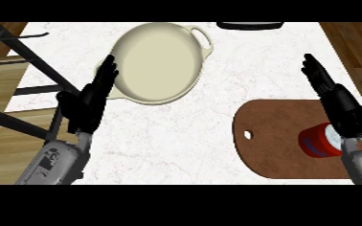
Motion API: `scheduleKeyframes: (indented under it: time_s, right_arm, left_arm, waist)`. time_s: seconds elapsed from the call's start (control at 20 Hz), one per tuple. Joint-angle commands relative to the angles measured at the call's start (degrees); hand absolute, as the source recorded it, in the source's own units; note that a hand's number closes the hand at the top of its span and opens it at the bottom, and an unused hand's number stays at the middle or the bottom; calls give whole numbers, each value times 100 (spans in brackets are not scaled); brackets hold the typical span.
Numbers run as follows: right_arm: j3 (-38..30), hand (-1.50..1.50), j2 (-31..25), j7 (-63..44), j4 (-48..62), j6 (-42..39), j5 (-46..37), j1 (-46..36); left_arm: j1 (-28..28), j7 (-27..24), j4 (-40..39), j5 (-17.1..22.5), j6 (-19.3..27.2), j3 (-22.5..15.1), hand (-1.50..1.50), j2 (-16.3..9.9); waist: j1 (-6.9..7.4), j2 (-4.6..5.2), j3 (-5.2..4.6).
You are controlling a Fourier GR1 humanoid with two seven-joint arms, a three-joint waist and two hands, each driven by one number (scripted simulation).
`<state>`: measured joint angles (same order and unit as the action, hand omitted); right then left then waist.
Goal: Pick the can from the cutting board and place it in the pot
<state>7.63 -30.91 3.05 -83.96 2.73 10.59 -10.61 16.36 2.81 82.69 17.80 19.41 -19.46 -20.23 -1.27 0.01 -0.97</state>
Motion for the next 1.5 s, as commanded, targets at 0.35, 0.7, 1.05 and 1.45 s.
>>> scheduleKeyframes:
  time_s: [0.35, 0.7, 1.05, 1.45]
  right_arm:
    - [-1029, 150, -847, 136, -330, 1178, -981, 255]
    - [-892, -150, -312, 1064, -1155, 1806, -1370, 1521]
    - [-880, -150, -1378, -91, -1815, 1566, -2235, 2367]
    - [-768, -150, -2638, -2019, -2843, 257, -2436, 2853]
  left_arm:
    - [-803, 1048, -616, -700, 823, 246, 0, -706]
    - [-912, 1828, -239, -861, 830, 348, 0, -1139]
    - [-1040, 1924, -63, -974, 769, 351, 0, -1119]
    - [-933, 2129, 26, -1172, 742, 308, 0, -1039]
  waist:
    - [-45, -47, 104]
    - [-44, -81, 107]
    - [-10, -65, 61]
    - [108, -37, 40]
